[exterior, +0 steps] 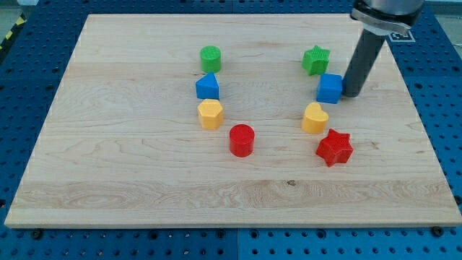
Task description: Slide the green star to the top of the blue cube
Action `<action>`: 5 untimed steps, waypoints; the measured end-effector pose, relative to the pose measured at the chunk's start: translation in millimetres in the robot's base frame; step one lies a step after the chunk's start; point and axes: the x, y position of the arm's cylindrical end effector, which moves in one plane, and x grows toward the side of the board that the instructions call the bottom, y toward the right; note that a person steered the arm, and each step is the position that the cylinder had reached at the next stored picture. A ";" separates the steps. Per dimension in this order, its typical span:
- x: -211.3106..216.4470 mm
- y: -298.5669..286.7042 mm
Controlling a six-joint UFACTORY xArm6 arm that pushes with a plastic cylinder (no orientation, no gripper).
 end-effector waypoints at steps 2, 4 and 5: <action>-0.2 -44.2; -16.3 -29.7; -25.0 5.4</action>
